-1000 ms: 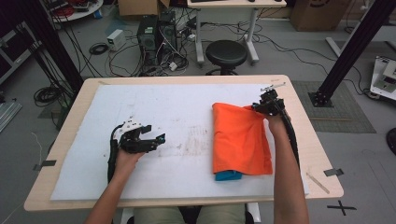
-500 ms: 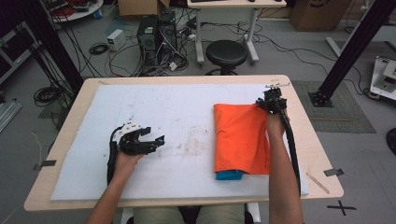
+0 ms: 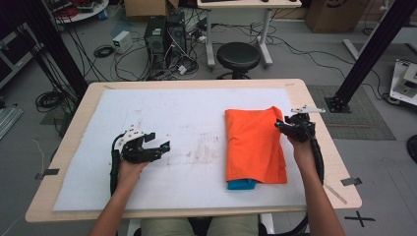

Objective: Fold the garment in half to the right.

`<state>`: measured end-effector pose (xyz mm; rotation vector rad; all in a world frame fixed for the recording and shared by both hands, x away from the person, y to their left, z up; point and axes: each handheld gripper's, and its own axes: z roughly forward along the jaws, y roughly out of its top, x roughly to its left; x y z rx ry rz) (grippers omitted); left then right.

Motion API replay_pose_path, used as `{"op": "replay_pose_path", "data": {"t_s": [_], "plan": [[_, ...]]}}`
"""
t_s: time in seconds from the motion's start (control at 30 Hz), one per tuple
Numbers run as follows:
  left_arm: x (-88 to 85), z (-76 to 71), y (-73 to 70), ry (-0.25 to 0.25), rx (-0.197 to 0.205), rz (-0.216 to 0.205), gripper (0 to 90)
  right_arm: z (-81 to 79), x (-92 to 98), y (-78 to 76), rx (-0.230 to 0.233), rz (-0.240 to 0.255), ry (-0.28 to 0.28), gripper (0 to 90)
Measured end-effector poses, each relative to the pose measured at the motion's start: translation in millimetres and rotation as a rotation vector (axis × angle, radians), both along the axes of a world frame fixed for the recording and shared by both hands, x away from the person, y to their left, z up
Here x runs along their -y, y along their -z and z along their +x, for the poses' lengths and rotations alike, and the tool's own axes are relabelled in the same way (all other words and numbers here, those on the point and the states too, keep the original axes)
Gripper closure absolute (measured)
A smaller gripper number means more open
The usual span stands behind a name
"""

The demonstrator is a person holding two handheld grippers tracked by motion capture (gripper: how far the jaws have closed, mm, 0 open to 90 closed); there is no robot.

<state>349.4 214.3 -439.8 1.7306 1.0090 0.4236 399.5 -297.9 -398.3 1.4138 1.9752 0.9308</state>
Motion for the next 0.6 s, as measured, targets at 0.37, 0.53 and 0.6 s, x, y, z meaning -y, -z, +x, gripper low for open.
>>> {"op": "replay_pose_path", "data": {"t_s": [0.37, 0.53, 0.6], "plan": [[-10.3, 2.7, 0.3, 0.017, 0.060, 0.018, 23.0, -52.0, -7.6, 14.9, -0.036, -0.046, -0.105, 60.3], [-19.6, 2.3, -3.2, 0.004, 0.059, 0.034, 23.0, -73.4, -10.5, 19.6, -0.052, -0.045, -0.123, 63.5], [-22.3, 2.4, -2.2, -0.004, 0.052, 0.026, 22.9, -82.3, -11.2, 23.8, -0.071, -0.032, -0.132, 66.4]]}}
